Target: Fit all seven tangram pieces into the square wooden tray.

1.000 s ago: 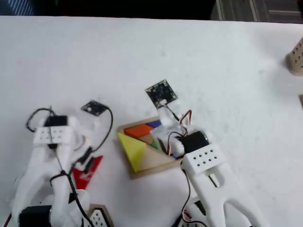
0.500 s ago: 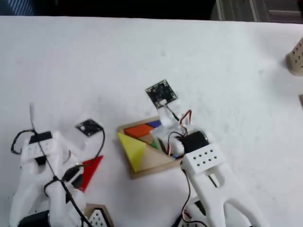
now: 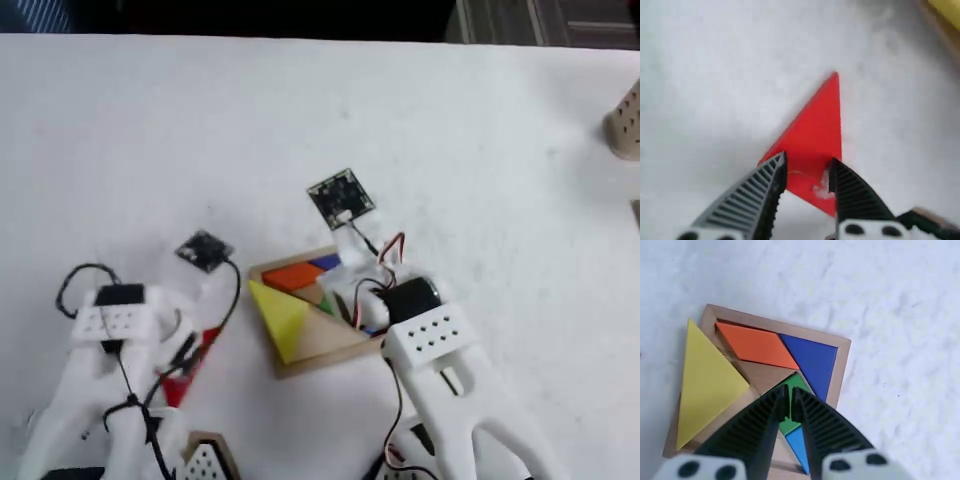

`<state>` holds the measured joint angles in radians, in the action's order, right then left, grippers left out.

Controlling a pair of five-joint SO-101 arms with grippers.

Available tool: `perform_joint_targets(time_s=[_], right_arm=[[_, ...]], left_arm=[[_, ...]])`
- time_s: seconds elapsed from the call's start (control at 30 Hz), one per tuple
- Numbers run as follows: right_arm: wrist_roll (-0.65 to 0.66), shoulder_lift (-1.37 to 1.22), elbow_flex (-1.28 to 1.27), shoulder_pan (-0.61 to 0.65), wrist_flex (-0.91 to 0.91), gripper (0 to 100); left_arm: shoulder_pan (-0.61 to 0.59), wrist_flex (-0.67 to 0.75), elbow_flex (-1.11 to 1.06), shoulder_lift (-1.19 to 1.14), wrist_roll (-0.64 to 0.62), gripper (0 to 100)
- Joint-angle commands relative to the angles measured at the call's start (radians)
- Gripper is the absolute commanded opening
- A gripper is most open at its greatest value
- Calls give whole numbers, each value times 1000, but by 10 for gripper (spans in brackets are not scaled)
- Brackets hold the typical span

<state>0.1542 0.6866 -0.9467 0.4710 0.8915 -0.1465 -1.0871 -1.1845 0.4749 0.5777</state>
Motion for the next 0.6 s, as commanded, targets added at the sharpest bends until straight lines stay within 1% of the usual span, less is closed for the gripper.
perform_joint_targets(time_s=[0.0,0.1,0.13,0.2,0.27,0.37,0.43,0.47,0.57], right_arm=[[-5,8,29,12,2,18],[-5,8,29,12,2,18],[-5,8,29,12,2,18],[-5,8,29,12,2,18],[-5,8,29,12,2,18],[-5,8,29,12,2,18],[-5,8,29,12,2,18],[-5,8,29,12,2,18],[-5,8,29,12,2,18]], left_arm=[[105,150,-9,-5,-167,23],[101,137,23,-5,-144,22],[88,103,37,-4,-141,22],[62,-14,81,-4,-126,22],[25,-152,141,-4,-48,22],[-64,-308,227,-4,133,22],[-136,-341,276,-4,221,22],[-171,-344,298,-4,244,22],[-255,-344,341,-4,249,22]])
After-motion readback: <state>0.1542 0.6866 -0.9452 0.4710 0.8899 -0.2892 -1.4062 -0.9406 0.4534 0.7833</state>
